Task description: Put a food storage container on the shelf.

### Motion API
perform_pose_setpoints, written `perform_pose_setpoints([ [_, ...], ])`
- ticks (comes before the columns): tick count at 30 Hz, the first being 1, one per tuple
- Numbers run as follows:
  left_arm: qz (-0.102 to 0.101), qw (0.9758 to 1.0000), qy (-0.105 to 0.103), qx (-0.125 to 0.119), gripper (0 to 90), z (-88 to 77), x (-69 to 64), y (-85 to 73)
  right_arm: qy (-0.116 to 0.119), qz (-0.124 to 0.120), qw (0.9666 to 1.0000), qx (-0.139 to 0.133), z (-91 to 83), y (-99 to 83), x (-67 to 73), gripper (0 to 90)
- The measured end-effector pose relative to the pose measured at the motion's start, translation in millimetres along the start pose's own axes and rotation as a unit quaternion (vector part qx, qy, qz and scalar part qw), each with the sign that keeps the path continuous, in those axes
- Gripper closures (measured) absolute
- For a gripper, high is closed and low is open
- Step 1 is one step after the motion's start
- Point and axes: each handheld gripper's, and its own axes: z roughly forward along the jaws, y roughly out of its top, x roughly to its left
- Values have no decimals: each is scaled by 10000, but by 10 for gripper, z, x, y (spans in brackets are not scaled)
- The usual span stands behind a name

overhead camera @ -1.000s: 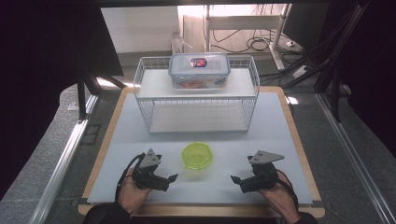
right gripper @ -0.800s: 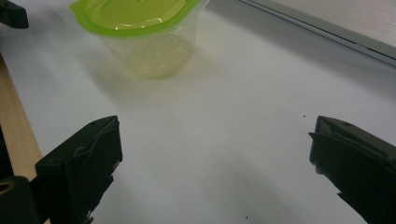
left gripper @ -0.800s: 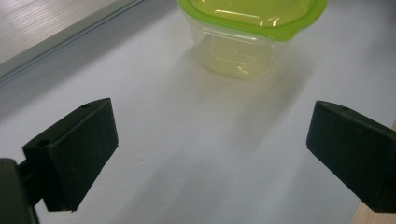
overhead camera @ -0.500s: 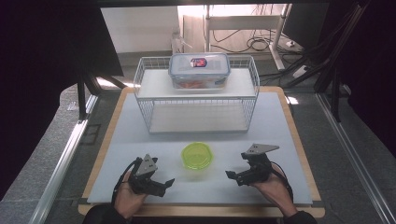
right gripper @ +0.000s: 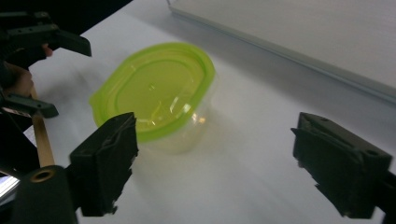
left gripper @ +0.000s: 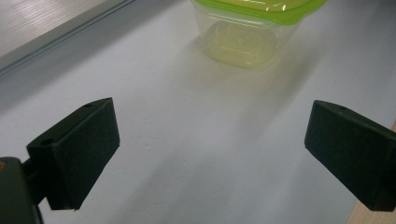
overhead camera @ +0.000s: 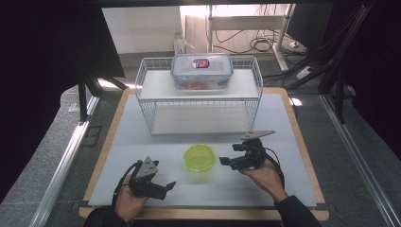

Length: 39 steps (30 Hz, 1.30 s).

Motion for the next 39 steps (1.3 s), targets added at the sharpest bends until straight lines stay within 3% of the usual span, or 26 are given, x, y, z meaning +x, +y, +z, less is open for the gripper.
perform_pose_setpoints([
  [2,11,10000,-2,-1,36,1,-2,0,-3,-22,10000,56,65,52,1,229],
  [8,1,10000,-9,-2,39,5,1,-3,305,216,9990,237,277,146,-73,392],
  [15,77,10000,-39,-4,46,8,-24,0,689,585,9949,444,461,191,-160,541],
  [23,249,9997,-51,20,52,19,-63,9,1006,1010,9883,549,551,179,-249,708],
  [26,267,9996,-36,10,53,18,-66,11,1192,1224,9840,500,549,168,-274,795],
  [34,275,9996,13,-22,54,8,-64,12,1552,1561,9744,464,490,180,-246,822],
  [39,257,9997,39,-40,54,5,-60,11,1549,1590,9743,391,434,195,-234,828],
])
